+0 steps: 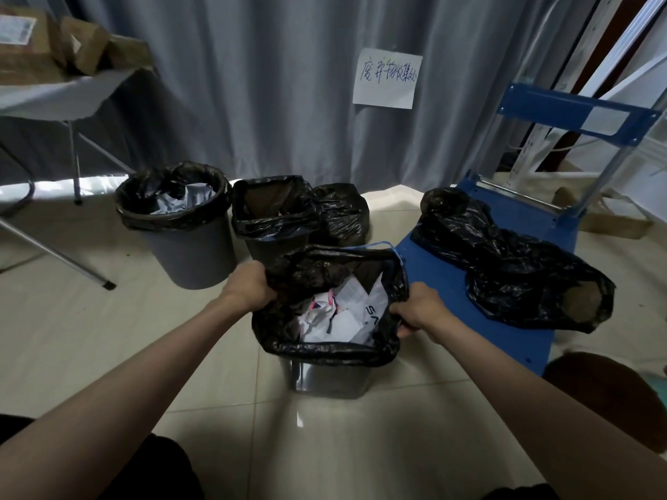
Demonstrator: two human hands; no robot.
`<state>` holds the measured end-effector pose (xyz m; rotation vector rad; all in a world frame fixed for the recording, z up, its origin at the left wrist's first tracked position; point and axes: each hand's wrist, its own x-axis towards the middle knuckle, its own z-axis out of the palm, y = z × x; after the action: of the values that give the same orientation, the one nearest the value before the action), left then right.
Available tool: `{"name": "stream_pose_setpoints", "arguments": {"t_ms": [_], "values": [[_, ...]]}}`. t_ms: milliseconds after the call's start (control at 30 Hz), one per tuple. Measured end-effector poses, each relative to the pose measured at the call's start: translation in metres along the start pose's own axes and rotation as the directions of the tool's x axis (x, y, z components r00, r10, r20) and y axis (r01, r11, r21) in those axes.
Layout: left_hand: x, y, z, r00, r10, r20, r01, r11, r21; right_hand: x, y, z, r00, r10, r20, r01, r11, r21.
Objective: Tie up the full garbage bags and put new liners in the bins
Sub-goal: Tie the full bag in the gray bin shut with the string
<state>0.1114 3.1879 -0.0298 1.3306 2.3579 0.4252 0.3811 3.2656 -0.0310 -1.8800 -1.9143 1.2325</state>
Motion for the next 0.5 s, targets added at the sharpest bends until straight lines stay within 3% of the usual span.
{"name": "stream_pose_setpoints", "arguments": {"t_ms": [200, 500], "values": [[0.011, -0.018, -0.005, 0.998, -0.059, 0.014, 0.06, 0.984, -0.169, 0.007, -0.007, 0.006, 0.993, -0.072, -0.097, 0.081, 0.992, 0.095], [-0.006, -0.034, -0.018, 0.969, -0.063, 0.238, 0.126, 0.958, -0.257, -0.006, 0.008, 0.002, 0.992, -0.015, 0.124, 0.011, 0.999, 0.033]]}}
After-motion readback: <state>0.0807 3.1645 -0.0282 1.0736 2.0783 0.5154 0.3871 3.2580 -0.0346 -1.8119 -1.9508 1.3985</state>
